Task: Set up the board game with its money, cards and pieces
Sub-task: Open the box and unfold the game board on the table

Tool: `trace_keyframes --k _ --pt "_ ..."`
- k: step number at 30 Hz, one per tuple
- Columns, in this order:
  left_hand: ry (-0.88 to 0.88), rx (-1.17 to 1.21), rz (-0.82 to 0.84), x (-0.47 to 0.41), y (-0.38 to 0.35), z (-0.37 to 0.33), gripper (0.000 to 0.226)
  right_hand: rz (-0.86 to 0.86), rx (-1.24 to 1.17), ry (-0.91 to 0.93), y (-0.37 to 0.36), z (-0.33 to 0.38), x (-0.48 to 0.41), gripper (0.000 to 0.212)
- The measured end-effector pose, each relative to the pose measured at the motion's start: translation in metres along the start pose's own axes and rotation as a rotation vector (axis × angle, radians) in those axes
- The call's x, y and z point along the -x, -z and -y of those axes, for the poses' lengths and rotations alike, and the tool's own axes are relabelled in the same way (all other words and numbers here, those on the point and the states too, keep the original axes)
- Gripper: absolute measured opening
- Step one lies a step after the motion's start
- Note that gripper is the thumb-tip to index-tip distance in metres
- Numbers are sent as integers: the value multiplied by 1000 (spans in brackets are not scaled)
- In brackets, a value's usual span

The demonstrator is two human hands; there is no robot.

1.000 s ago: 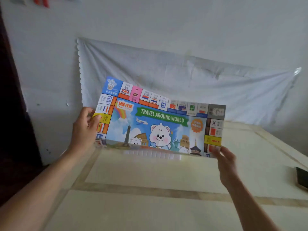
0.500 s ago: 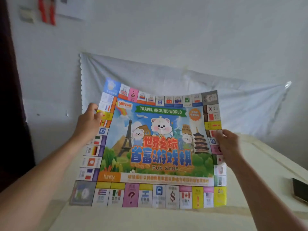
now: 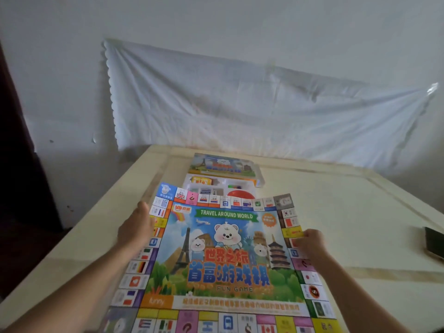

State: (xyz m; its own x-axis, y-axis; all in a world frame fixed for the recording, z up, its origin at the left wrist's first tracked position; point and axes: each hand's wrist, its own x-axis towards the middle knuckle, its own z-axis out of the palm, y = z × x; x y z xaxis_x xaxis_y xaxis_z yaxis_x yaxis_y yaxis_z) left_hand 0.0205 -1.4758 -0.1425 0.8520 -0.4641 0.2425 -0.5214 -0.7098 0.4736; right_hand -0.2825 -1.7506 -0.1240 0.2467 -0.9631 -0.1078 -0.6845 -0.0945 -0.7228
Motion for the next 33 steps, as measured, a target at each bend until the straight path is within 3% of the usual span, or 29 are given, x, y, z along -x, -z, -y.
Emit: trace_keyframes --k 2,4,7,9,11,18,22,26,33 --pt "-159 -50 -20 0 -4 -3 42 -53 270 98 -5 2 4 33" --pt "-412 -78 115 6 -9 -12 60 -49 421 333 -13 8 11 60" --pt "-579 -239 439 24 -18 -31 68 140 541 623 -33 21 28 64" --pt "-549 -340 589 33 -21 -37 83 265 681 686 -43 26 42 58" --pt "-530 -368 635 37 -18 -38 91 338 777 689 -46 26 51 52" --pt "-549 -312 486 31 -7 -30 102 231 683 695 -49 25 54 54" --pt "-392 -329 626 30 -16 -33 84 339 766 646 -61 27 50 57" --pt "-384 -371 545 20 -21 -27 115 347 753 638 -61 24 45 56" --pt "-291 -404 620 -8 -31 -33 88 342 824 581 -76 34 18 57"
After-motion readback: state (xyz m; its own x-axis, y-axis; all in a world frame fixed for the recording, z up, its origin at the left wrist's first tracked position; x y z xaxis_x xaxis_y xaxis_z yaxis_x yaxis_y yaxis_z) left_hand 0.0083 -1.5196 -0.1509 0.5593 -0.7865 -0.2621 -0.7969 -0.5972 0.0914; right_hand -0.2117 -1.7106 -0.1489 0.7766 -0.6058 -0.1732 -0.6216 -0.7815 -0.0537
